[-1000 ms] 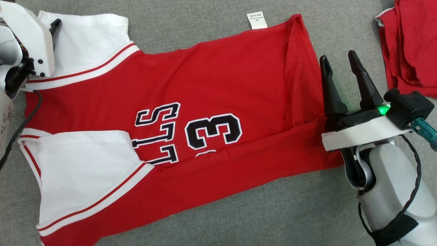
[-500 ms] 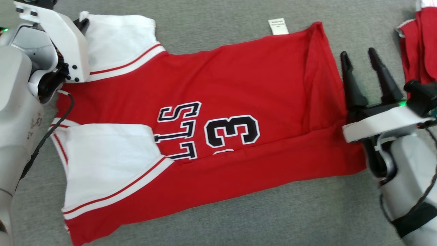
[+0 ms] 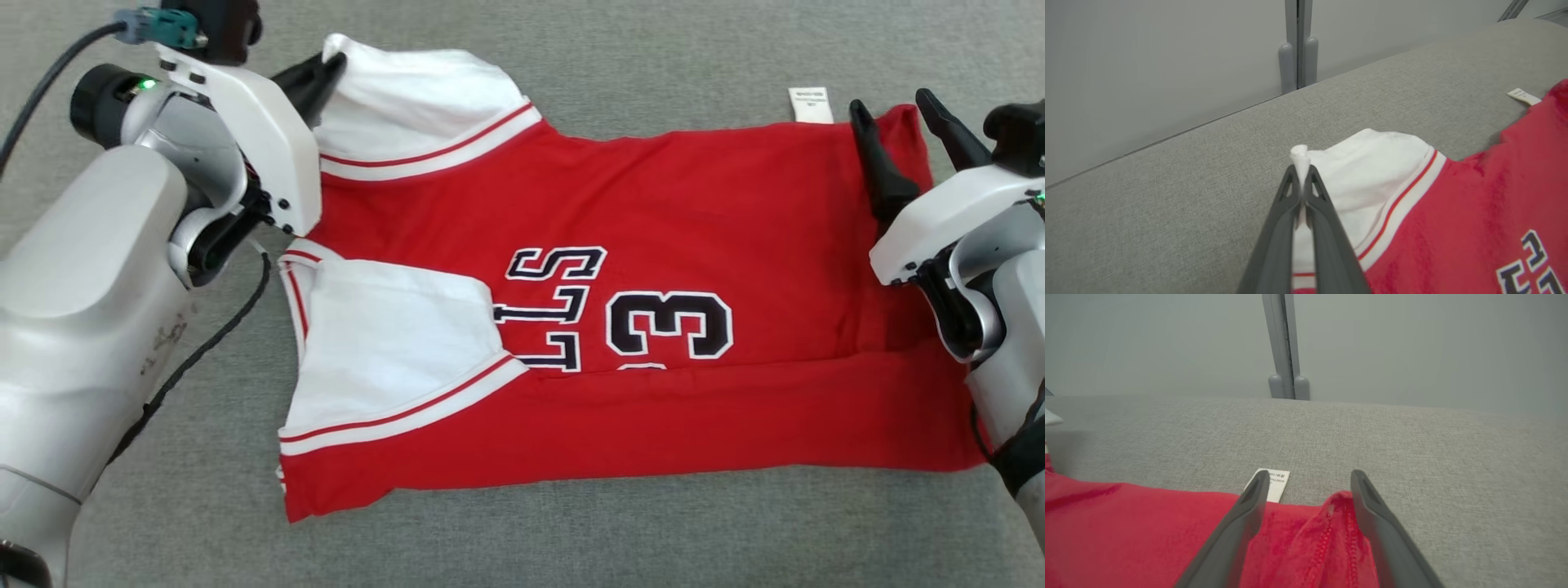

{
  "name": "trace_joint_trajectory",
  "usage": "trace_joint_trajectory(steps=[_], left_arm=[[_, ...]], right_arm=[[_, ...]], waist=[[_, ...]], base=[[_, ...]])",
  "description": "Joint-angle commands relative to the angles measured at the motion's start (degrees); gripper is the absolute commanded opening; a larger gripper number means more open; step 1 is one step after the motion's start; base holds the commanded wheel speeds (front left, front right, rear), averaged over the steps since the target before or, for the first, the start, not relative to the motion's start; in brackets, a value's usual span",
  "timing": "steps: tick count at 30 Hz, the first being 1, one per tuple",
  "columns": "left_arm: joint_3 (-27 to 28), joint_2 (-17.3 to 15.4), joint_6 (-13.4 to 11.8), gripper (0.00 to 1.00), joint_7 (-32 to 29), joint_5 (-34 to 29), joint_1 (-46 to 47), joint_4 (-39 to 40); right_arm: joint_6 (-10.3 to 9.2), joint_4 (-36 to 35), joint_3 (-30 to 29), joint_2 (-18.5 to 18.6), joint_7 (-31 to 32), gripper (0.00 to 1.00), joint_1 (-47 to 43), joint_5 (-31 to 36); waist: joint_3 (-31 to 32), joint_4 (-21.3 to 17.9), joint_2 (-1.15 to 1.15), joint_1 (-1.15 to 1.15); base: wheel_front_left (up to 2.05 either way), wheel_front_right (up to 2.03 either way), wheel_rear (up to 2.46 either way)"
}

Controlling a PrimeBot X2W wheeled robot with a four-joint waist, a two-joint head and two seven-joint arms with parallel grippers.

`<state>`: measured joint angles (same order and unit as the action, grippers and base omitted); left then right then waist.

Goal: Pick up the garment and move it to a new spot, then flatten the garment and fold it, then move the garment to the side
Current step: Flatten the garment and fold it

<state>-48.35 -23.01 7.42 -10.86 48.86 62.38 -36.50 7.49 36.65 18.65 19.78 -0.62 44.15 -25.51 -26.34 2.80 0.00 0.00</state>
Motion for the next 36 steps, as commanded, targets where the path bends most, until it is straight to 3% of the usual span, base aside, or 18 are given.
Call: trace_joint_trajectory(steps=[1, 15, 25, 26, 27, 36], left_arm=[[-0.5, -0.1, 0.1, 0.0, 0.3, 0.2, -0.2, 0.6], [-4.1, -0.5, 0.1, 0.0, 1.3, 2.4, 0.4, 0.2], [-5.4, -1.1, 0.1, 0.0, 1.9, 4.0, 1.7, -1.9], [-5.6, -1.0, 0.1, 0.0, 2.0, 4.1, 1.8, -2.0], [-5.7, -1.0, 0.1, 0.0, 2.0, 4.1, 1.9, -2.1], [-6.4, -1.5, 0.1, 0.0, 3.7, 4.7, 2.7, -5.1]], right_arm=[[0.0, 1.2, 0.3, 0.3, 0.7, 1.0, 1.3, 0.5], [-0.01, 14.2, -0.9, 0.0, 4.1, 1.0, 6.3, 8.1], [0.0, 17.5, -0.5, -1.6, 5.2, 1.0, 7.1, 5.6], [0.0, 17.5, 0.2, -1.6, 5.6, 0.45, 7.0, 5.0], [0.0, 17.3, 0.8, -1.6, 5.8, 0.0, 7.0, 4.3], [-0.08, 17.4, 2.9, 2.2, 4.3, 0.0, 7.5, -0.6]], waist=[[0.3, 1.1, 0.0, 0.0], [0.6, 1.3, 0.0, 0.0], [0.1, 0.3, 0.0, 0.0], [0.0, 0.4, 0.0, 0.0], [-0.1, 0.4, 0.0, 0.0], [-0.1, 0.9, 0.0, 0.0]], base=[[0.0, 0.0, 0.0], [0.0, 0.0, 0.0], [0.0, 0.0, 0.0], [0.0, 0.0, 0.0], [0.0, 0.0, 0.0], [0.0, 0.0, 0.0]])
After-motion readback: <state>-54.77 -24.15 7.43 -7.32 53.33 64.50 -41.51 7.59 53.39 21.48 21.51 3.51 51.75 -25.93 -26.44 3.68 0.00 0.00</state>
